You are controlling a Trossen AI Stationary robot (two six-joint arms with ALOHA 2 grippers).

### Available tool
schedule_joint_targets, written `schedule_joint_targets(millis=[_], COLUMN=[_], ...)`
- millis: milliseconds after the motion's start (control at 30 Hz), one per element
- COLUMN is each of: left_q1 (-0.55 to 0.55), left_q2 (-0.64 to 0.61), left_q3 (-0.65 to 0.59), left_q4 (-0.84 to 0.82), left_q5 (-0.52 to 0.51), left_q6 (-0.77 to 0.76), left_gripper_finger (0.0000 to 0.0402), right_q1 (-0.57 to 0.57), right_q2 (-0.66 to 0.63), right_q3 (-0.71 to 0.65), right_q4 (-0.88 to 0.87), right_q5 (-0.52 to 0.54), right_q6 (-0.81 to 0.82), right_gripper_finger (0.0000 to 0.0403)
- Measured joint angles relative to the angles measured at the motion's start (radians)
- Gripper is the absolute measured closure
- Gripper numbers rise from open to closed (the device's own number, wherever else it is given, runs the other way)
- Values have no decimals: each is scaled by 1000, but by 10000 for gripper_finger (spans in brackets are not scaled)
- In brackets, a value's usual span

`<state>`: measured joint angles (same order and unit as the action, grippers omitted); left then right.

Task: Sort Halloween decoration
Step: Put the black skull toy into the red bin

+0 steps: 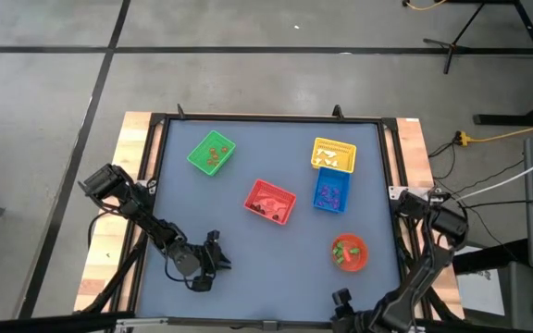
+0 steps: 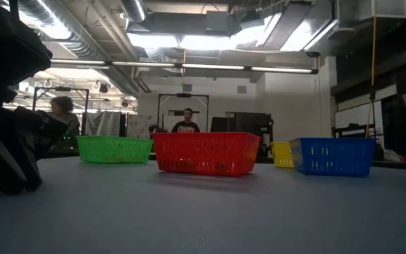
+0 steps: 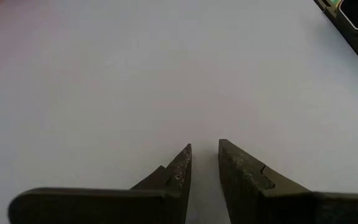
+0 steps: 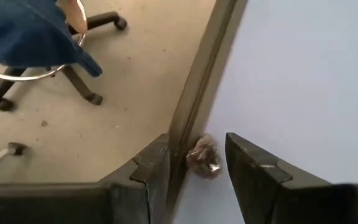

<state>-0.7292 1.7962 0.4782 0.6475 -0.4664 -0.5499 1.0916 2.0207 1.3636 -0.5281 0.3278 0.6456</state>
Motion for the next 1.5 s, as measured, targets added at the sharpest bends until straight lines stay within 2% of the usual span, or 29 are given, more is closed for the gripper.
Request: schedule_joint_targets(millis=[133, 1067, 1367, 1500], left_q1=[0, 0, 0, 0], left_q2=[0, 0, 0, 0], left_q3=[0, 0, 0, 0], left_q4=[-1, -4, -3, -3], left_q5=[0, -25, -25, -24], left_q6=[0, 0, 0, 0], left_gripper_finger=[337, 337, 337, 337], right_q1=[0, 1, 1, 1], right_q2=[22, 27, 27, 27], right_q3=[0, 1, 1, 1], right_q4=[1, -58, -50, -48], right_q5=[-32, -24, -28, -27], right_q6=[0, 2, 2, 2], right_gripper_finger=[251, 253, 315, 327])
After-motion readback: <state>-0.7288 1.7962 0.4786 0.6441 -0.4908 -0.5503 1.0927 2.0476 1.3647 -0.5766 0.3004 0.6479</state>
